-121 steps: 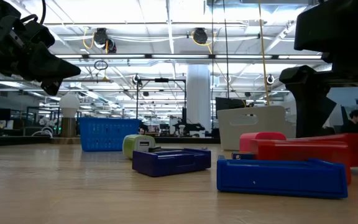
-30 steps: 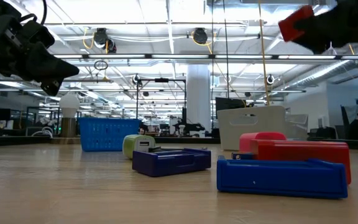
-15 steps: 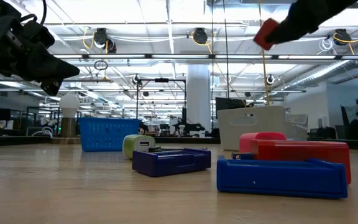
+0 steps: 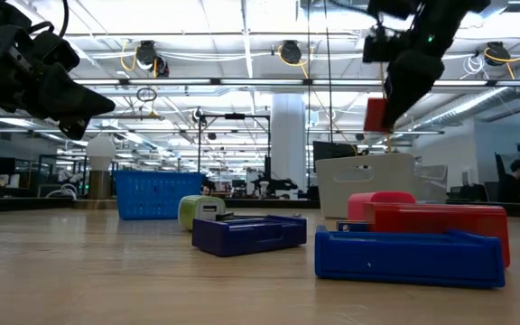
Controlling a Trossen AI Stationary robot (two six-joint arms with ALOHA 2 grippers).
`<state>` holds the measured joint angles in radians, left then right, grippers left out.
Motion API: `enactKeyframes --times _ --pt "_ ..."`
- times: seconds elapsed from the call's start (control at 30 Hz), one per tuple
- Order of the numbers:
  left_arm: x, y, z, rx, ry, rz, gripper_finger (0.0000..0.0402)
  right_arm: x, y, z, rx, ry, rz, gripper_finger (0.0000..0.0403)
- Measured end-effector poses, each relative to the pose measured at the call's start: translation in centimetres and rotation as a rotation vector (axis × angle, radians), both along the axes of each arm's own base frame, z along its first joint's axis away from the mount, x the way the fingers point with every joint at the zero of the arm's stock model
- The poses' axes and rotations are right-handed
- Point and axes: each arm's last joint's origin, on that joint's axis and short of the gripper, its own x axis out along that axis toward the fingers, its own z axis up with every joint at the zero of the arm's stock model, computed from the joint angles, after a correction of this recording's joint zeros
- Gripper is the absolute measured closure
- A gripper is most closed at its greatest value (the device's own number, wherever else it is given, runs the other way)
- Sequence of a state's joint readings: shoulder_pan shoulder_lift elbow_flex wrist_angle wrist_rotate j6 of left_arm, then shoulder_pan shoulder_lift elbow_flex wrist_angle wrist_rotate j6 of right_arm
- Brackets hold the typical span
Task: Pick & Place Office items
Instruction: Put the top red charger adapter into the grey bin
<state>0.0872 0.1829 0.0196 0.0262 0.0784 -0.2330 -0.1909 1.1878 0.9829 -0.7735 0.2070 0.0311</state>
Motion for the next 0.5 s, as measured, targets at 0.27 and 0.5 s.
enactKeyframes --times 0.27,0.5 --pt "0.0 0.0 0.0 0.013 0.004 -0.003 0.0387 2.1 -0.4 -3.3 0.017 0.169 0.04 0.0136" --pt "0.0 0.0 -0.1 0.017 0.013 -0.007 0.0387 3.3 -0.6 -5.9 0.032 0.253 0.042 0.0136"
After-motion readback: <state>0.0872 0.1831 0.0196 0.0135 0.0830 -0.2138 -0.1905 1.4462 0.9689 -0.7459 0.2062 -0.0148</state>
